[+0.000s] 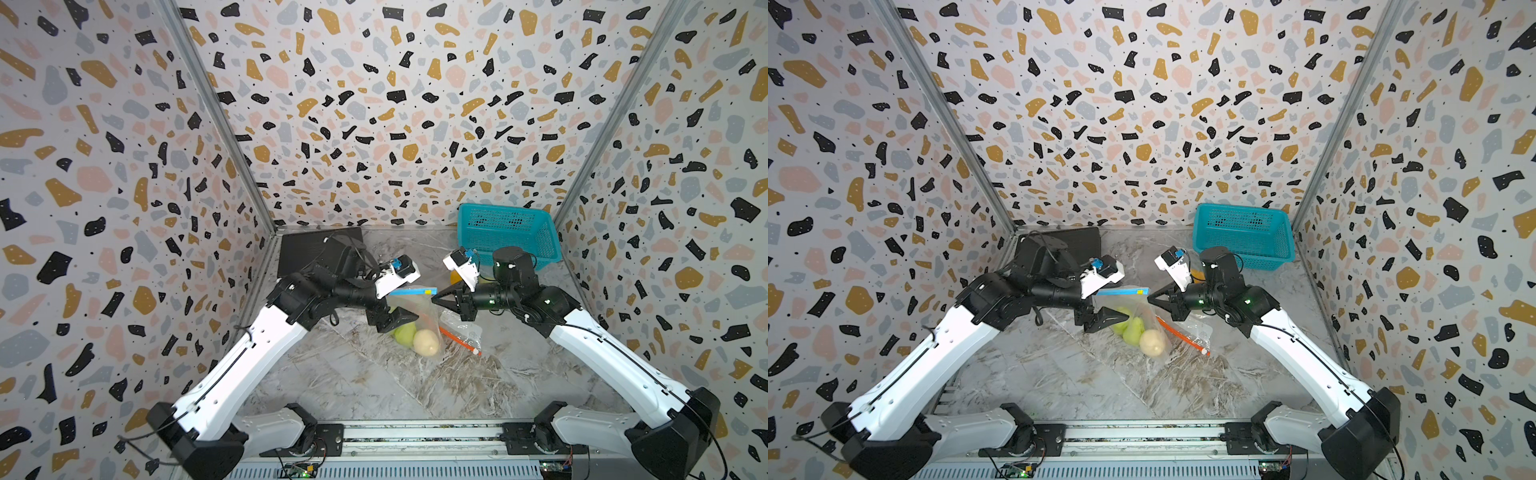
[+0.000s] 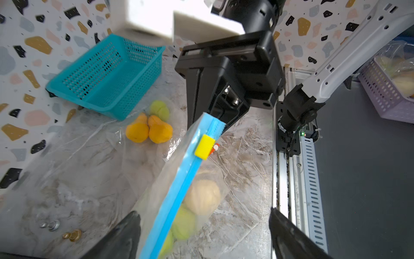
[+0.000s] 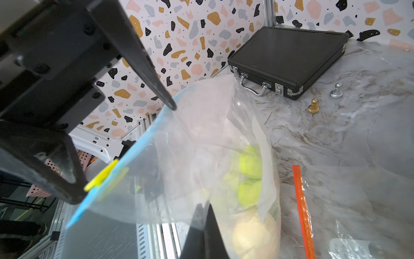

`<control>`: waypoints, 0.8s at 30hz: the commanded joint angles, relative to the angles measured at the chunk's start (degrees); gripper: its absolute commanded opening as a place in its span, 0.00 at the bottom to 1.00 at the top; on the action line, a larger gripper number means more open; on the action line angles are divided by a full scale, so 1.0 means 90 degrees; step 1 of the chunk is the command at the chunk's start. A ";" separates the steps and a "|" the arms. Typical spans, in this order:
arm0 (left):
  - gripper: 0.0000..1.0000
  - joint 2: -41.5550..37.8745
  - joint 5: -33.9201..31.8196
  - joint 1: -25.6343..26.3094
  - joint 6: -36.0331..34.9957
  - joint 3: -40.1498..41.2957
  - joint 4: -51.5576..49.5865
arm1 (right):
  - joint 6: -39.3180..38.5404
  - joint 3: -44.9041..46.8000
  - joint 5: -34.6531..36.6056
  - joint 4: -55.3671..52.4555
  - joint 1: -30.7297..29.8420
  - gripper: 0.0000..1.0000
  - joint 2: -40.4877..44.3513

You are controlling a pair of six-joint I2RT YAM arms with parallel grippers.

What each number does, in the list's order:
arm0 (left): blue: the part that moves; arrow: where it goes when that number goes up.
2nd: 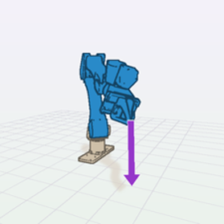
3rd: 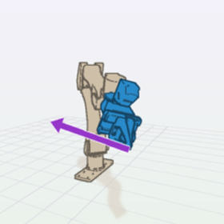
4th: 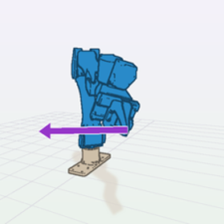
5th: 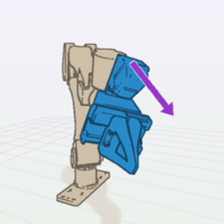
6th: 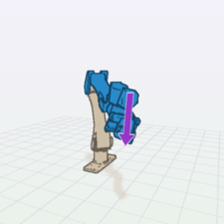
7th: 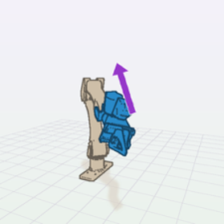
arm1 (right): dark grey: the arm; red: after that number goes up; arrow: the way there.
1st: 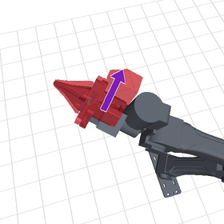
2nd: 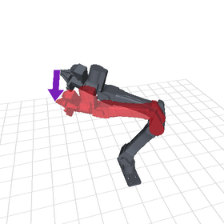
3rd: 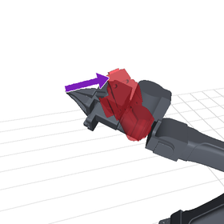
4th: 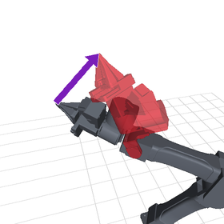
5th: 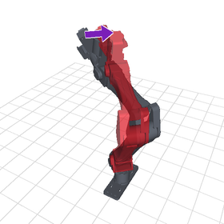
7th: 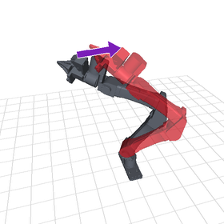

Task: Open the zip-top bag and take out the pear
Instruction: Pick up the zipper food storage bag at the center of the board.

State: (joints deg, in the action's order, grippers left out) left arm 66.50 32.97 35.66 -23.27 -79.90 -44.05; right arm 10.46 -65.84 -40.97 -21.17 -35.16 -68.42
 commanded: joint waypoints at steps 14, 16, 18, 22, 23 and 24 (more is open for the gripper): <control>0.86 0.0085 -0.1629 -0.0037 -0.0606 0.0603 0.1701 | 0.0271 -0.0145 -0.0306 -0.0143 -0.0019 0.00 0.0161; 0.77 0.0087 -0.1731 -0.0037 -0.0618 0.0622 0.1811 | 0.0273 -0.0127 -0.0339 -0.0138 -0.0019 0.00 0.0161; 0.60 0.0062 -0.1743 -0.0036 -0.0633 0.0622 0.1910 | 0.0283 -0.0112 -0.0366 -0.0139 -0.0012 0.00 0.0166; 0.34 0.0089 -0.1515 -0.0027 -0.0643 0.0514 0.1858 | 0.0339 -0.0096 -0.0442 -0.0119 0.0000 0.00 0.0127; 0.29 0.0107 -0.1457 -0.0035 -0.0656 0.0481 0.1790 | 0.0347 -0.0095 -0.0477 -0.0117 0.0005 0.00 0.0117; 0.24 0.0129 -0.1403 -0.0036 -0.0666 0.0438 0.1712 | 0.0348 -0.0098 -0.0517 -0.0132 0.0010 0.00 0.0104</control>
State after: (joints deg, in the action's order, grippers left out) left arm 67.75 18.65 35.66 -28.73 -74.39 -29.91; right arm 13.08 -66.48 -43.64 -22.57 -35.16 -68.40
